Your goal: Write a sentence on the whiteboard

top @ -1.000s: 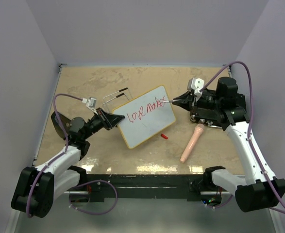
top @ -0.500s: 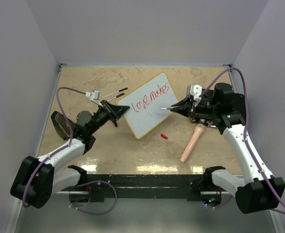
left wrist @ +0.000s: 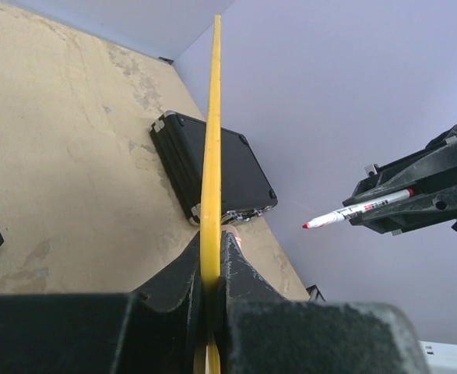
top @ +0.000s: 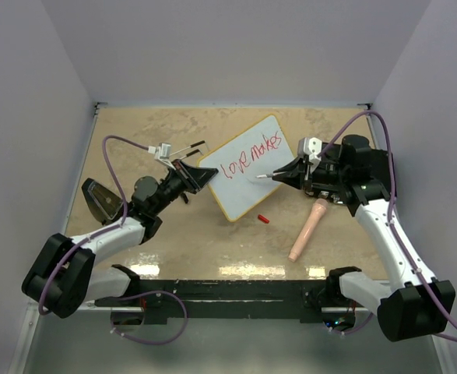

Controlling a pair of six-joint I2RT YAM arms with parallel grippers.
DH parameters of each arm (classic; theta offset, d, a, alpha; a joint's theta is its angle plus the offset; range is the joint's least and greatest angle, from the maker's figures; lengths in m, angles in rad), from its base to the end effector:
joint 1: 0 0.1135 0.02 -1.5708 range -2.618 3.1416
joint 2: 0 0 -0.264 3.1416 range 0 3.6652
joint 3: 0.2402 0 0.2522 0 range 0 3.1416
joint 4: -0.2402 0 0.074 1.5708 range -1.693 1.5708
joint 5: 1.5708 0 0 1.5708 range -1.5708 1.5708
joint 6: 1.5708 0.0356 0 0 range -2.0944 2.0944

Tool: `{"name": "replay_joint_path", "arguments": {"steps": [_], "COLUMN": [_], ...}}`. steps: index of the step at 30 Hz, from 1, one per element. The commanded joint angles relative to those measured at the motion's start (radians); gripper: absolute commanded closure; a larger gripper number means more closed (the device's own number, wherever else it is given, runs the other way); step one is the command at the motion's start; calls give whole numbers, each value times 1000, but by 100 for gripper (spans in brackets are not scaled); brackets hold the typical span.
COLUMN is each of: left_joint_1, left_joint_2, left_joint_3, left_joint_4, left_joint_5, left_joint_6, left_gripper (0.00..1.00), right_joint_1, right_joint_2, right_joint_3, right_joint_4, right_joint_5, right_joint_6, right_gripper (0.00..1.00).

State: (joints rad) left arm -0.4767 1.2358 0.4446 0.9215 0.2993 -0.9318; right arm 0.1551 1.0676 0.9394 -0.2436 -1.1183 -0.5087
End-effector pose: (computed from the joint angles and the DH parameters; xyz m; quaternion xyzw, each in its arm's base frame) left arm 0.2219 -0.1264 0.2448 -0.0379 0.6607 -0.5562 0.5028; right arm 0.2191 0.0667 0.3404 -0.5110 0.5642 0.3470 0.5479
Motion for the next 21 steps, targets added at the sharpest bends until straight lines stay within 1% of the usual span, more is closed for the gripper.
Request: {"name": "replay_joint_path", "arguments": {"steps": [1, 6, 12, 21], "left_joint_1": [-23, -37, -37, -37], "left_joint_2": [-9, -35, -105, -107], "left_joint_3": [54, 29, -7, -49], "left_joint_4": [209, 212, 171, 195], "left_joint_5": [-58, -78, -100, -89], "left_joint_6": [-35, -36, -16, -35], "left_gripper": [100, 100, 100, 100], "right_joint_1": [-3, -3, -5, -5], "right_joint_2": [3, 3, 18, 23], "right_joint_3": [-11, -17, -8, -5], "right_joint_4": [38, 38, 12, 3], "right_joint_5": [-17, -23, -18, -18], "right_joint_6": [1, -5, -28, -39], "right_gripper": [100, 100, 100, 100]}}
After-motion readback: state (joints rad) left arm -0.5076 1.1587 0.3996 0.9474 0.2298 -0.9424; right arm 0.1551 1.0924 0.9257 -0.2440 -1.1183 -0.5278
